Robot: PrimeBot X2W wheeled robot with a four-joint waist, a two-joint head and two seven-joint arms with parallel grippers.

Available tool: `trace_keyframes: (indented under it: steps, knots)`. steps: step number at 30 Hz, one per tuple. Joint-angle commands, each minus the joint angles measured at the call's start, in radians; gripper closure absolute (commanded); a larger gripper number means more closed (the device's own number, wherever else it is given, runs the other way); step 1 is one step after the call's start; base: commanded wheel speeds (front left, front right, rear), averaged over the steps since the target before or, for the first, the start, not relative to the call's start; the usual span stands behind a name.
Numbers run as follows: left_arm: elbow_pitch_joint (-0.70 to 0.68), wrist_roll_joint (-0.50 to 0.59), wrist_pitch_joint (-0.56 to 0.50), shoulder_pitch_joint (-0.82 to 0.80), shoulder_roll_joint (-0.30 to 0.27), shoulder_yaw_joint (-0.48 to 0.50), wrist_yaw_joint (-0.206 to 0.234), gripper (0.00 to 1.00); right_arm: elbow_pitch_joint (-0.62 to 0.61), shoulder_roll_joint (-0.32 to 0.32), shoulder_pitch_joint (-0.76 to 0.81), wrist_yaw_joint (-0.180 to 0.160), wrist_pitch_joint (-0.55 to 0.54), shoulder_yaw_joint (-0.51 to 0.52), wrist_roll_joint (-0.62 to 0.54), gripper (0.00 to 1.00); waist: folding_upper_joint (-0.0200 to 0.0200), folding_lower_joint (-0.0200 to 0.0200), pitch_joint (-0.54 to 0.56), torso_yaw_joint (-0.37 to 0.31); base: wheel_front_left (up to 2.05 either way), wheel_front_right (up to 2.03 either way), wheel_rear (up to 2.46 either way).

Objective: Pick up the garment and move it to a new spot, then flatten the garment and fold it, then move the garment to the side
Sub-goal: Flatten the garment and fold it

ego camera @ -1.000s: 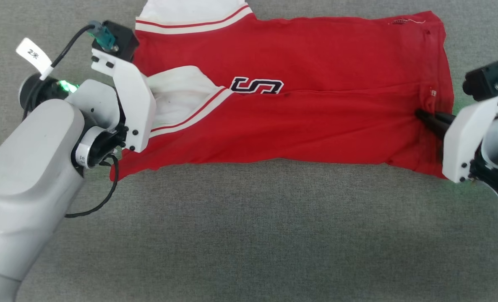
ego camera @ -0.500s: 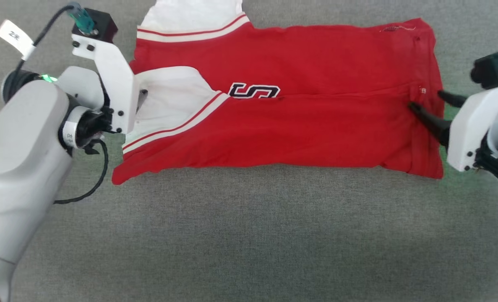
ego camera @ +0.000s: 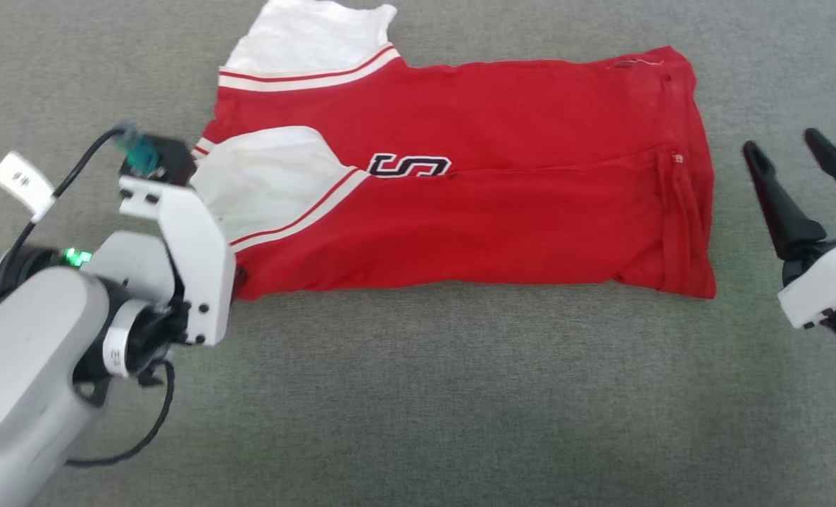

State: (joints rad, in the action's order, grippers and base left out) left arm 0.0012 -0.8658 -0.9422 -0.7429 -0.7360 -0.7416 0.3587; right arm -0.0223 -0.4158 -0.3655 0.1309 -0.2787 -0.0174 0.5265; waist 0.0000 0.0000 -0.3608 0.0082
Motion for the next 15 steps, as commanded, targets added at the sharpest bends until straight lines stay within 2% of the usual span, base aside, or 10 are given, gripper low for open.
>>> trace_keyframes:
  steps: [1,2,5,8,12,13,14,15]
  knots:
    - [-0.019,-0.015,0.001,0.038,-0.014,0.013,0.031,0.0,-0.045,0.051,0.041,0.0,0.003,0.035,-0.029,0.0,0.0,0.0,-0.008,-0.015,0.0,0.0,0.0]
    - [-0.019,-0.015,0.001,0.038,-0.014,0.013,0.031,0.0,-0.045,0.051,0.041,0.0,0.003,0.035,-0.029,0.0,0.0,0.0,-0.008,-0.015,0.0,0.0,0.0]
    - [-0.007,-0.028,0.031,0.07,-0.018,0.033,0.054,0.0,-0.096,0.112,0.092,0.0,-0.023,0.078,-0.052,0.0,0.0,0.0,-0.019,-0.033,0.0,0.0,0.0]
    - [0.043,-0.05,0.048,0.09,-0.002,0.05,0.063,0.0,-0.12,0.144,0.131,0.0,-0.076,0.08,-0.05,0.0,0.0,0.0,-0.03,-0.049,0.0,0.0,0.0]
    - [0.127,-0.094,0.04,0.114,0.032,0.057,0.07,0.0,-0.12,0.143,0.152,0.0,-0.157,0.055,-0.037,0.0,0.0,0.0,-0.041,-0.064,0.0,0.0,0.0]
    - [0.144,-0.103,0.037,0.116,0.043,0.054,0.064,0.53,-0.118,0.136,0.15,0.0,-0.177,0.047,-0.037,0.0,0.0,0.0,-0.044,-0.066,0.0,0.0,0.0]
    - [0.158,-0.104,0.04,0.114,0.049,0.049,0.055,1.0,-0.108,0.138,0.145,0.0,-0.198,0.046,-0.029,0.0,0.0,0.0,-0.048,-0.066,0.0,0.0,0.0]
    - [0.171,-0.109,0.041,0.113,0.057,0.048,0.05,1.0,-0.096,0.141,0.139,0.0,-0.221,0.047,-0.025,0.0,0.0,0.0,-0.051,-0.065,0.0,0.0,0.0]
